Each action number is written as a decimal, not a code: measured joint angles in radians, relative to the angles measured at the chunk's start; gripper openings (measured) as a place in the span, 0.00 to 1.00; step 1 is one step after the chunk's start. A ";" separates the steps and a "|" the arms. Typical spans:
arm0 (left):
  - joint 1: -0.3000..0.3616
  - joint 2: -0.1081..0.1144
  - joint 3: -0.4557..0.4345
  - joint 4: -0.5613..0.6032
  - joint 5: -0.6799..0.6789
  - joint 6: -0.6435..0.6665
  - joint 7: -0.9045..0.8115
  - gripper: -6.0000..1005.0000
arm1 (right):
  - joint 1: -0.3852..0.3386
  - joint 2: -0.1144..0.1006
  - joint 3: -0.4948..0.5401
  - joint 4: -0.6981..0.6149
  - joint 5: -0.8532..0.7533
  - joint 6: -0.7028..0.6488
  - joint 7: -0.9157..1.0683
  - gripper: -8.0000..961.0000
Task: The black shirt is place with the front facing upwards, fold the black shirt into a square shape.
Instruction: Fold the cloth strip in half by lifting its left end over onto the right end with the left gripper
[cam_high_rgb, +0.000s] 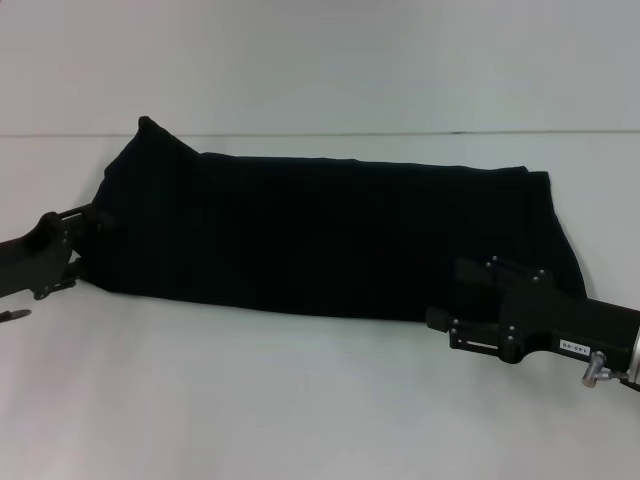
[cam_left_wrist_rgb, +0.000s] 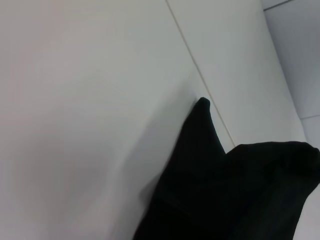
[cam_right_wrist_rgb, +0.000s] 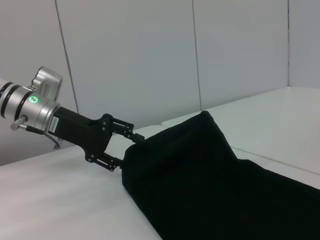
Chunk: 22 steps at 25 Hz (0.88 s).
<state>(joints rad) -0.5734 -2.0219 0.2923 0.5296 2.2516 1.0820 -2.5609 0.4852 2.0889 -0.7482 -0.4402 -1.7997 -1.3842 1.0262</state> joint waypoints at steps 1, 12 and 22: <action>0.000 0.000 0.000 0.001 0.000 0.000 0.007 0.76 | 0.001 0.000 0.000 0.000 0.000 0.000 0.000 0.89; 0.000 0.002 0.022 0.005 0.002 0.007 0.107 0.72 | 0.003 0.000 0.000 0.000 0.002 0.005 0.005 0.89; 0.003 0.002 0.035 0.017 0.002 0.021 0.141 0.42 | 0.011 0.000 0.006 0.000 0.002 0.005 0.008 0.89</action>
<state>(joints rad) -0.5701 -2.0203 0.3272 0.5466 2.2535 1.1033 -2.4203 0.4965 2.0891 -0.7422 -0.4402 -1.7977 -1.3789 1.0337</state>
